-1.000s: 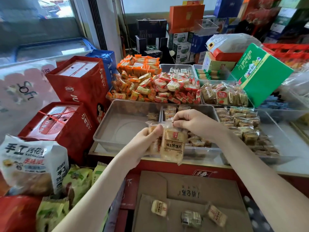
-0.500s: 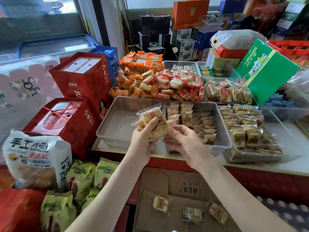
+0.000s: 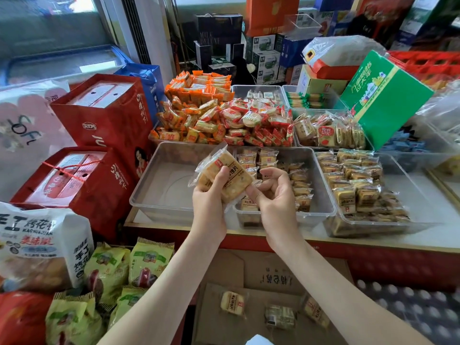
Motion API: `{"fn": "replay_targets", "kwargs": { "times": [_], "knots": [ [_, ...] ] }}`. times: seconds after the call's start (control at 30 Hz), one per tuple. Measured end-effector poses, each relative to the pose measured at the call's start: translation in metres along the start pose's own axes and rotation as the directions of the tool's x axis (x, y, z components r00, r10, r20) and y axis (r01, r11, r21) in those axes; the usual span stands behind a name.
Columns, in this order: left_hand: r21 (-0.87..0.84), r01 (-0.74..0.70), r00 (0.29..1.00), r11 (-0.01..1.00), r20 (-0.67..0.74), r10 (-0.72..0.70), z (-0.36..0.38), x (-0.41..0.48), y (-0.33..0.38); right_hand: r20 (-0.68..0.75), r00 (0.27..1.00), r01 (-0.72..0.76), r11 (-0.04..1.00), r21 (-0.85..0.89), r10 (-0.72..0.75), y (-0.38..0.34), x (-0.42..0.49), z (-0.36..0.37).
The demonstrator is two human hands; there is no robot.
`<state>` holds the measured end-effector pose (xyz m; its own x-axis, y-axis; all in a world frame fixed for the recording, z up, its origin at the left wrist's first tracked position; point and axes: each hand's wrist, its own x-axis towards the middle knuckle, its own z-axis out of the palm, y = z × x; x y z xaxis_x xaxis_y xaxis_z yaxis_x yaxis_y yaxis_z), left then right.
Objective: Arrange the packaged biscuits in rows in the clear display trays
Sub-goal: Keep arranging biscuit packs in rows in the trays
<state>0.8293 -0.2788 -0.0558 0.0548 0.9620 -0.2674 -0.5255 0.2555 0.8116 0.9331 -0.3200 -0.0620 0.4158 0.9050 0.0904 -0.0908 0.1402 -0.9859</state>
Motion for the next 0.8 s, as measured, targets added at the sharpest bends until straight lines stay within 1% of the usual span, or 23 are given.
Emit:
{"fn": "replay_targets", "kwargs": {
  "times": [0.07,0.1,0.17,0.23,0.3,0.37,0.43,0.5,0.57,0.6,0.63,0.67,0.7,0.73,0.77,0.8],
  "knots": [
    [0.018,-0.002,1.0,1.0,-0.012,0.002,0.001,0.003,-0.003,-0.003,0.994,0.11,0.98,-0.165,-0.112,0.005,0.001,-0.004],
    [0.03,-0.009,1.0,1.0,-0.016,0.01,0.001,0.005,-0.004,0.017,0.989,0.146,0.954,-0.261,-0.147,0.007,0.003,-0.007],
    [0.092,-0.036,0.999,0.995,-0.023,0.038,-0.001,0.012,-0.005,0.067,0.976,0.214,0.869,-0.447,-0.206,0.009,0.008,-0.014],
    [0.205,-0.051,0.999,0.977,-0.008,0.054,-0.003,0.018,-0.005,0.13,0.959,0.282,0.79,-0.544,-0.253,0.004,0.015,-0.022],
    [0.293,-0.029,0.999,0.956,0.031,0.021,-0.001,0.019,-0.007,0.256,0.941,0.333,0.75,-0.571,-0.222,-0.004,0.02,-0.023],
    [0.329,0.035,0.996,0.944,0.069,-0.061,0.002,0.02,-0.014,0.35,0.922,0.359,0.705,-0.612,-0.166,-0.007,0.024,-0.021],
    [0.347,0.098,0.988,0.933,0.082,-0.134,0.004,0.019,-0.018,0.338,0.932,0.332,0.678,-0.656,-0.128,-0.005,0.026,-0.021],
    [0.356,0.139,0.975,0.924,0.111,-0.19,0.002,0.022,-0.021,0.302,0.952,0.251,0.699,-0.67,-0.051,-0.004,0.029,-0.025],
    [0.408,0.129,0.971,0.904,0.134,-0.199,0.0,0.023,-0.021,0.285,0.955,0.136,0.741,-0.658,0.077,-0.002,0.034,-0.031],
    [0.452,0.108,0.972,0.885,0.137,-0.188,0.0,0.023,-0.021,0.27,0.949,0.045,0.781,-0.623,0.161,0.0,0.037,-0.033],
    [0.491,0.081,0.976,0.867,0.139,-0.17,0.001,0.022,-0.02,0.253,0.933,-0.081,0.833,-0.547,0.257,0.002,0.041,-0.036],
    [0.52,0.051,0.98,0.852,0.137,-0.142,0.001,0.023,-0.02,0.253,0.9,-0.232,0.88,-0.413,0.356,0.003,0.044,-0.04],
    [0.529,0.028,0.985,0.848,0.13,-0.114,0.001,0.024,-0.02,0.289,0.854,-0.375,0.897,-0.236,0.433,0.006,0.049,-0.045],
    [0.527,0.019,0.99,0.85,0.111,-0.091,0.001,0.026,-0.019,0.359,0.811,-0.48,0.876,-0.044,0.462,0.01,0.053,-0.052],
    [0.513,0.025,0.993,0.858,0.084,-0.08,0.001,0.028,-0.018,0.439,0.782,-0.543,0.829,0.133,0.442,0.014,0.058,-0.06],
    [0.492,0.04,0.996,0.87,0.055,-0.077,-0.001,0.03,-0.018,0.516,0.76,-0.588,0.756,0.289,0.394,0.018,0.062,-0.067]
  ]
}}
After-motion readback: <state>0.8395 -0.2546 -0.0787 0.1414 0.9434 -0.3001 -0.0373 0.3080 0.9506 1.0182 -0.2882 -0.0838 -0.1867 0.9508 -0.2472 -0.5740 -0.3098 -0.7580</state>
